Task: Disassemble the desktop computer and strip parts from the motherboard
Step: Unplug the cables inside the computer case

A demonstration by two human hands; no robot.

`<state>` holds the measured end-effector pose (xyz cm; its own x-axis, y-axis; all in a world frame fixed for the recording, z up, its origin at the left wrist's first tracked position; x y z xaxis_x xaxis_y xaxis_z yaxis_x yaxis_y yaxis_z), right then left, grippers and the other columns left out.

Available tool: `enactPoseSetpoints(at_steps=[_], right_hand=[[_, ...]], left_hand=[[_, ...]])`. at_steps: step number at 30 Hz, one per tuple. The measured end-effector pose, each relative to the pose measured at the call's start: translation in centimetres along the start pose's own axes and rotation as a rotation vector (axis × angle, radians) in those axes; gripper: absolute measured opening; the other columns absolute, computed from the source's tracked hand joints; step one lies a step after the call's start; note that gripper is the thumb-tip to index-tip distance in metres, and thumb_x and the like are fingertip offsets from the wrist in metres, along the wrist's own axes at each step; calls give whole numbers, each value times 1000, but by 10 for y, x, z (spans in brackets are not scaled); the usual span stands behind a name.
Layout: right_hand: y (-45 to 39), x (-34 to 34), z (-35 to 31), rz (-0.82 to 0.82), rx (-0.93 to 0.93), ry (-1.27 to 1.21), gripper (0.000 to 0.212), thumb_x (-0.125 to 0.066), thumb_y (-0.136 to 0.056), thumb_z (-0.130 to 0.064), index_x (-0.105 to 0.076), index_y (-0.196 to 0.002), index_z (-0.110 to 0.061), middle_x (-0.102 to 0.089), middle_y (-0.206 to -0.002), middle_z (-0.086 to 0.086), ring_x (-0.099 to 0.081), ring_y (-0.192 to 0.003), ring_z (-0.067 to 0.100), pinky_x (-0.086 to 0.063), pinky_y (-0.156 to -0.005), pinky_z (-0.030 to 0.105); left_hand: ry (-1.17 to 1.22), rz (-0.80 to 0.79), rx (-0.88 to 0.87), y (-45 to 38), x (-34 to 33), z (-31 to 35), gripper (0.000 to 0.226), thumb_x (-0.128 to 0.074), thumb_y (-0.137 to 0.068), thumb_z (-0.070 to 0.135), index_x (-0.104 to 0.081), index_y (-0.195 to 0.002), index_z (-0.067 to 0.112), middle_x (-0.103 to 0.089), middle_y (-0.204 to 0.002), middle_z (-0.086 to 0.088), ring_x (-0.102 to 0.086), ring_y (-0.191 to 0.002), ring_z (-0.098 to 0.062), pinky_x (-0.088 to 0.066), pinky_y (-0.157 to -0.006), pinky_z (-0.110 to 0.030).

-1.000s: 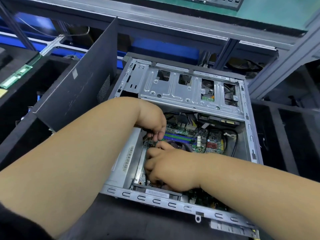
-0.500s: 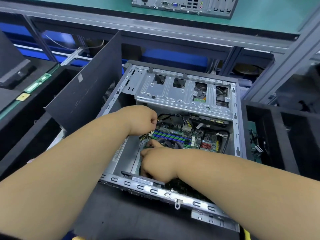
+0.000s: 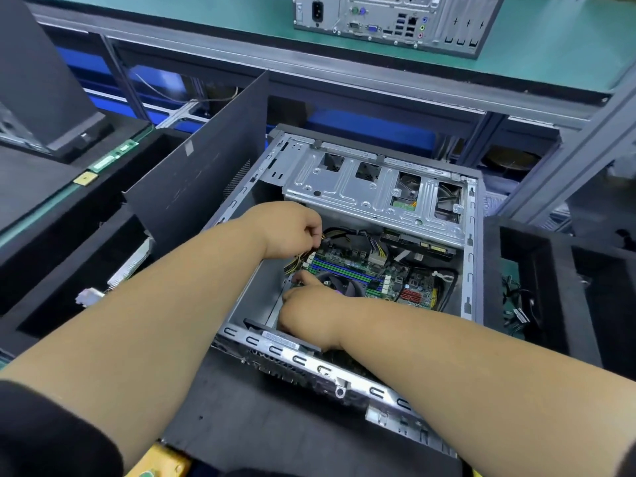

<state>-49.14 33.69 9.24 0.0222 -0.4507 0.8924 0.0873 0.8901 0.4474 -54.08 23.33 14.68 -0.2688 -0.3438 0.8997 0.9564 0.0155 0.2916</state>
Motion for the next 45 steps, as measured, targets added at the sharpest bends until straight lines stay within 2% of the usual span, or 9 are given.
enactPoseSetpoints(at_steps=[9,16,20,22,25,31,35,39,45], right_hand=[[1,-3,0,74,-16,-31,19,-66,-77,-9,-53,-75,-23,-60,-92,0,-49,-91,16,-22,-110,51],[-2,-5,1,130,-88,-31,17,-63,-77,-6,-58,-74,-22,-52,-73,-4,-37,-88,14,-20,-111,52],[-6,-7,1,98,-61,-41,21,-55,-95,-18,-68,-112,-20,-57,-102,-4,-49,-121,22,-20,-112,49],[-6,-6,2,97,-57,-45,20,-53,-96,-18,-67,-110,-21,-56,-102,-4,-48,-121,22,-20,-111,48],[-3,-2,4,128,-38,-89,16,-59,-80,-10,-67,-84,-23,-63,-91,0,-42,-105,17,-19,-108,50],[-8,-6,3,96,-32,-21,24,-52,-97,-18,-67,-116,-18,-63,-124,3,-46,-126,23,-19,-111,47],[-2,1,6,126,-26,-127,16,-59,-81,-8,-58,-77,-24,-64,-97,7,-31,-91,14,-17,-111,50],[-2,0,1,117,-9,-69,17,-59,-84,-8,-69,-91,-20,-64,-105,5,-37,-95,15,-21,-109,48],[0,4,-1,134,8,-12,19,-62,-75,-5,-60,-76,-23,-62,-87,0,-30,-89,14,-18,-110,49]], left_hand=[[39,63,-13,1,-1,-1,22,-49,-82,18,-63,-80,35,-65,-79,20,-66,-77,-9,-50,-72,-26],[62,79,-38,2,0,-3,20,-51,-81,19,-65,-85,33,-67,-84,16,-62,-83,-5,-49,-74,-27],[69,96,-39,2,1,-5,19,-52,-82,20,-64,-84,34,-67,-83,16,-60,-82,-5,-49,-73,-26],[69,98,-39,2,0,-6,19,-52,-82,20,-64,-85,34,-66,-82,17,-60,-81,-4,-50,-74,-27],[84,86,-38,1,0,-7,20,-52,-81,20,-65,-85,34,-67,-83,17,-61,-82,-5,-51,-75,-27],[92,91,-37,2,1,-7,20,-52,-81,20,-65,-85,34,-67,-83,16,-61,-82,-4,-51,-76,-28],[99,83,-36,2,1,-6,20,-52,-81,19,-65,-85,34,-67,-83,16,-61,-82,-4,-51,-77,-28],[96,91,-33,4,2,-5,19,-52,-82,19,-65,-86,34,-67,-83,16,-61,-82,-4,-51,-75,-28],[98,80,-18,4,2,-4,20,-51,-82,20,-64,-85,35,-68,-84,17,-62,-84,-5,-52,-80,-33]])
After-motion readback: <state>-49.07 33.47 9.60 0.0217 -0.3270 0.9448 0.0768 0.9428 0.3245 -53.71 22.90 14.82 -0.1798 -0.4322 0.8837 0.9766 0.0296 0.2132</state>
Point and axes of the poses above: each hand's wrist, its own y-axis away from the middle knuckle, its own x-axis out of the back of the hand, z = x × y, the point moved 3 cm from there along -y, towards the middle knuckle
